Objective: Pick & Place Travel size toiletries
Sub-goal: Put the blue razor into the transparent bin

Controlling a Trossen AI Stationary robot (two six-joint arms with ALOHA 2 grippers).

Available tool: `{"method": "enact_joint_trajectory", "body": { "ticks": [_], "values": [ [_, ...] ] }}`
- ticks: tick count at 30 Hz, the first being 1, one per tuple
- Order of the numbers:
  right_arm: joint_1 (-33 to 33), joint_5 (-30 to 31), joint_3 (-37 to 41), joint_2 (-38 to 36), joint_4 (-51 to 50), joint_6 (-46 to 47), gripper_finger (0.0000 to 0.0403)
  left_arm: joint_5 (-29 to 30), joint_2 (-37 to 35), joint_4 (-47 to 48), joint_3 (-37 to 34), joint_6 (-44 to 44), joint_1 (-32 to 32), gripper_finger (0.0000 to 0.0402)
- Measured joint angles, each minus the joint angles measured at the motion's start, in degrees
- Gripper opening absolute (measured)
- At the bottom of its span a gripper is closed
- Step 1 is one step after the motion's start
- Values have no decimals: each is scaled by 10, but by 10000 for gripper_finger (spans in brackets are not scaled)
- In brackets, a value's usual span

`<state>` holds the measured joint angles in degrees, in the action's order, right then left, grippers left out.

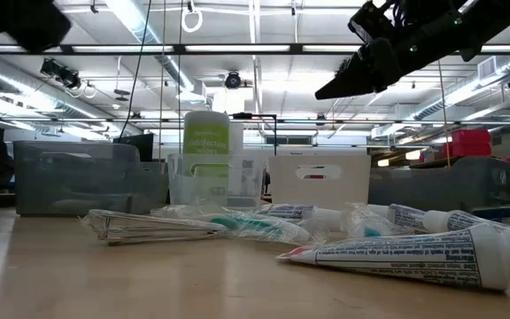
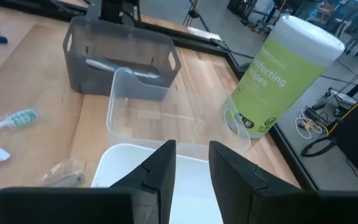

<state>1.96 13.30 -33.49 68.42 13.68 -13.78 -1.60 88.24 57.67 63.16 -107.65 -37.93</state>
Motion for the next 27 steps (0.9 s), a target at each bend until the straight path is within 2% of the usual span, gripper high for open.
{"method": "enact_joint_trajectory", "body": {
  "ticks": [3,6,10,15,27],
  "values": [
    [0,0,0,0,3,0,112,-77,37,5,0,-43,-3,158],
    [0,0,0,0,13,-4,117,-114,66,-13,-1,-67,-1,161],
    [0,0,0,0,32,-10,125,-98,91,-59,0,-68,-1,161],
    [0,0,0,0,68,-31,133,-97,111,-59,-6,-73,-2,161],
    [0,0,0,0,82,-37,124,-82,107,-171,-99,-94,-21,159]
  ]
}}
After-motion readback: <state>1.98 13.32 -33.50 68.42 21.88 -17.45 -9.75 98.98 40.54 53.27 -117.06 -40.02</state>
